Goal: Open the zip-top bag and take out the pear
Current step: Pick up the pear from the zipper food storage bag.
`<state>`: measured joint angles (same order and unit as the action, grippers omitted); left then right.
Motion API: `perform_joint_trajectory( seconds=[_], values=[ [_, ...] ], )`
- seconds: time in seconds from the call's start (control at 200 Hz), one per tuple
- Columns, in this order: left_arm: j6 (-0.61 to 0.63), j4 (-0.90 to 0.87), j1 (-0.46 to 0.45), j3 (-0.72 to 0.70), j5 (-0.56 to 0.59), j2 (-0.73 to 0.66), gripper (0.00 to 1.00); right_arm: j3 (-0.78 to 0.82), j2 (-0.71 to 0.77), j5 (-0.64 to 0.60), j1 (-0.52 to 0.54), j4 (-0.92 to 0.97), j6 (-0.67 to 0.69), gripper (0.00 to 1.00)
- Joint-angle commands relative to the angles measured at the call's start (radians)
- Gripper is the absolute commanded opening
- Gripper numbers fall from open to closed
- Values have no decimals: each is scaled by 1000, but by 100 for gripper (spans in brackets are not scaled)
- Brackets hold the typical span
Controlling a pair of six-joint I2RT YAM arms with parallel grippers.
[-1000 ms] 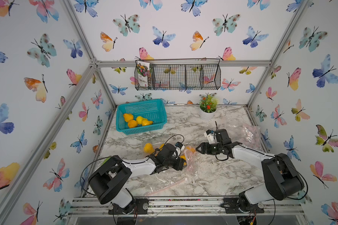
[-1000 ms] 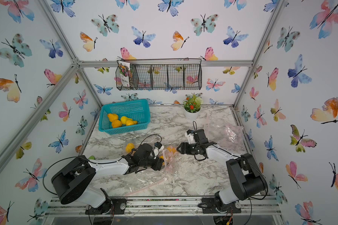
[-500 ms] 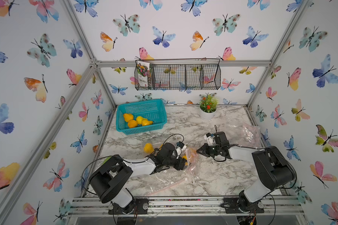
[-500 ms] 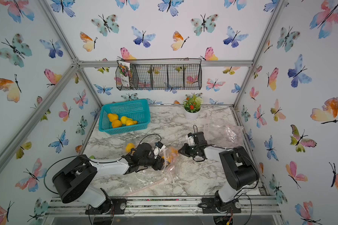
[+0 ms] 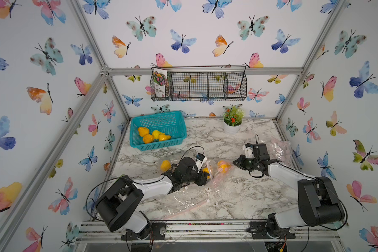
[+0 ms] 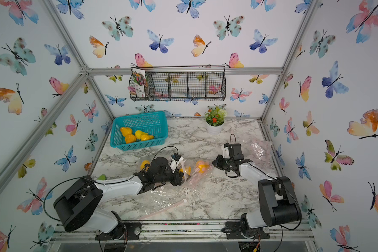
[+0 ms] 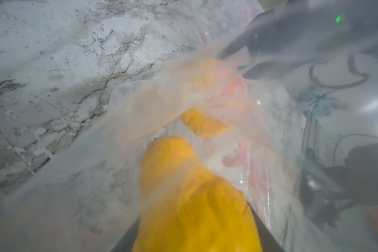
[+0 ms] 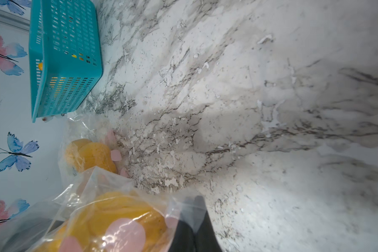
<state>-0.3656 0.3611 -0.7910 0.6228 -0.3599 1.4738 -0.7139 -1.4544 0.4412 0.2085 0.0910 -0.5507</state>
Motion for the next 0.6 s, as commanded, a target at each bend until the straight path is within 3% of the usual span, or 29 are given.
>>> perform_joint_trajectory(
  seconds=[0.0,0.13,0.355,0.47,0.596],
  values=[
    [5,-102,15,-29,22,-37,40,-32,16,-198,-62,44,57,3],
    [-6,-111,21,-38,44,-59,46,-30,20,-212,-73,55,65,3],
    [-30,-226,27,-16,167,-73,49,-22,22,-220,-77,60,71,3],
    [-42,-207,35,-40,173,-112,57,-21,20,-229,-80,66,76,3],
    [-54,-169,48,-66,144,-144,59,-19,22,-228,-80,67,79,3]
  ],
)
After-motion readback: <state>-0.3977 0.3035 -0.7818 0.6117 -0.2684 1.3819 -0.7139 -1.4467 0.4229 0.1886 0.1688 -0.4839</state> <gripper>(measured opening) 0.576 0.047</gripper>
